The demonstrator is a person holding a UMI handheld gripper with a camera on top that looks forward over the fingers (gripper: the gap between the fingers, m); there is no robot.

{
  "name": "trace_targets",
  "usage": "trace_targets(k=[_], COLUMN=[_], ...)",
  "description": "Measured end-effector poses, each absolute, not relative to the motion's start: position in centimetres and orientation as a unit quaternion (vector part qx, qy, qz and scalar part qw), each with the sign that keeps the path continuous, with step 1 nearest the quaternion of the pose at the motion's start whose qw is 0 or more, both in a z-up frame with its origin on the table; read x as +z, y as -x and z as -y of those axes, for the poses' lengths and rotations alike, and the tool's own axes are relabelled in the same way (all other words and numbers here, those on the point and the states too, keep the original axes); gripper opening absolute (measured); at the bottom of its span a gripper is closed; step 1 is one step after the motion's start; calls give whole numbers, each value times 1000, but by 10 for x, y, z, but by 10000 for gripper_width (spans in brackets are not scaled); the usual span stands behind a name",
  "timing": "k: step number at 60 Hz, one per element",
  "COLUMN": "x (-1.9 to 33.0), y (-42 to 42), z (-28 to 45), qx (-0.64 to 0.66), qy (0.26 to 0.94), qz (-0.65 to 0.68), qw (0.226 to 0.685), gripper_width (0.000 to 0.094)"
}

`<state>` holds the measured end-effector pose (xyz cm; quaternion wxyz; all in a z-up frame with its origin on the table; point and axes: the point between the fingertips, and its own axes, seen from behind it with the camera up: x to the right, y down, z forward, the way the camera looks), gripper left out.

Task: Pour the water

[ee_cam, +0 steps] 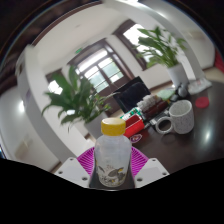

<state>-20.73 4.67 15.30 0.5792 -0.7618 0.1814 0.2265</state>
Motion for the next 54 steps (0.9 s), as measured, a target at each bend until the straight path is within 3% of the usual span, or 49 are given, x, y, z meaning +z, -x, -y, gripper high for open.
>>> trace_targets(k=[1,8,9,16,17,37,44,54], x=[138,170,158,176,165,155,156,150], y=[219,180,177,153,142,97,95,93], z=[-56,-73,-80,-81,-82,-87,-91,-97], qx=[241,347,363,436,446,580,606,593], qy=[750,683,665,586,572,404,373,396], qz=[-201,-325,-342,-435,-446,-575,-587,-582], qw=[583,555,557,527,525,412,387,390], gripper_width=[443,442,442,442,447,455,459,456])
